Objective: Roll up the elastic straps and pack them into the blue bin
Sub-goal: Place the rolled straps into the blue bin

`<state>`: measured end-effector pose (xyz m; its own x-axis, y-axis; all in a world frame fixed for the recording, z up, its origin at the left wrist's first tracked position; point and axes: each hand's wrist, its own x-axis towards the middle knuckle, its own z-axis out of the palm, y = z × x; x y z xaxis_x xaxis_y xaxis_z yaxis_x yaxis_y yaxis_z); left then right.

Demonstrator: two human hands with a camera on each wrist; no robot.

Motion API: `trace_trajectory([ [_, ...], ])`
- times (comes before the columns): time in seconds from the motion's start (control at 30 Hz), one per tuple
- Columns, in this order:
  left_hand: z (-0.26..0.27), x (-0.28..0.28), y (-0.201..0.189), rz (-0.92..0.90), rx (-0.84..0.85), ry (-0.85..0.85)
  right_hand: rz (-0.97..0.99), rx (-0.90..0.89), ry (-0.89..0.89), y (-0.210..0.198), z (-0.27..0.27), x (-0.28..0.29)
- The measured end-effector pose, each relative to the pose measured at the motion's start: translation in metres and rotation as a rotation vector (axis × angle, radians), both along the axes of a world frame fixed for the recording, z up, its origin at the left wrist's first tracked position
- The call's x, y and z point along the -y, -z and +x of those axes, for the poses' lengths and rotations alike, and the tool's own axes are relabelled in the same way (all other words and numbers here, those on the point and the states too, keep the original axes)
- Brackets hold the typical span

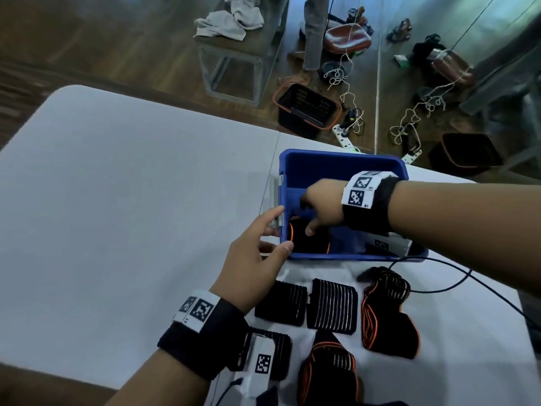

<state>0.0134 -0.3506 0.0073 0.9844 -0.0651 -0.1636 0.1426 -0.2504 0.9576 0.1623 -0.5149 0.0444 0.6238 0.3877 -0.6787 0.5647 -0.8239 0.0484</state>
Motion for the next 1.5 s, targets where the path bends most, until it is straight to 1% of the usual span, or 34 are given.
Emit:
trace_trajectory([
  [0.1, 0.002, 0.001, 0.000, 0.022, 0.010, 0.004, 0.232, 0.116, 0.113, -0.037, -0.012, 0.021],
  [0.2, 0.004, 0.002, 0.000, 0.035, 0.021, 0.008, 0.503, 0.180, 0.264, -0.079, -0.047, 0.054],
  [0.23, 0.004, 0.001, 0.000, 0.040, 0.023, 0.012, 0.565, 0.185, 0.308, -0.090, -0.063, 0.066],
  [0.3, 0.004, 0.001, 0.001, 0.050, 0.025, 0.023, 0.630, 0.186, 0.375, -0.101, -0.098, 0.093],
  [0.37, 0.004, 0.000, 0.003, 0.047, 0.024, 0.024, 0.633, 0.169, 0.444, -0.097, -0.131, 0.120],
  [0.43, 0.006, 0.000, 0.005, 0.044, 0.023, 0.021, 0.608, 0.142, 0.499, -0.081, -0.162, 0.146],
  [0.57, 0.005, 0.002, 0.005, 0.038, 0.022, 0.011, 0.511, 0.124, 0.585, -0.032, -0.207, 0.187],
  [0.67, 0.002, 0.004, 0.002, 0.025, 0.017, 0.004, 0.471, 0.116, 0.626, 0.002, -0.221, 0.203],
  [0.8, -0.001, 0.006, 0.000, 0.028, 0.024, -0.001, 0.467, 0.084, 0.638, 0.032, -0.223, 0.202],
  [1.0, -0.001, 0.007, -0.003, 0.030, 0.023, -0.006, 0.503, 0.066, 0.609, 0.055, -0.215, 0.193],
  [1.17, -0.001, 0.007, -0.003, 0.049, 0.023, 0.002, 0.540, 0.084, 0.652, 0.057, -0.208, 0.186],
  [1.27, -0.001, 0.008, -0.004, 0.055, 0.023, 0.004, 0.503, 0.070, 0.663, 0.057, -0.205, 0.185],
  [1.5, 0.000, 0.008, -0.005, 0.081, 0.022, 0.010, 0.427, 0.011, 0.621, 0.055, -0.200, 0.179],
])
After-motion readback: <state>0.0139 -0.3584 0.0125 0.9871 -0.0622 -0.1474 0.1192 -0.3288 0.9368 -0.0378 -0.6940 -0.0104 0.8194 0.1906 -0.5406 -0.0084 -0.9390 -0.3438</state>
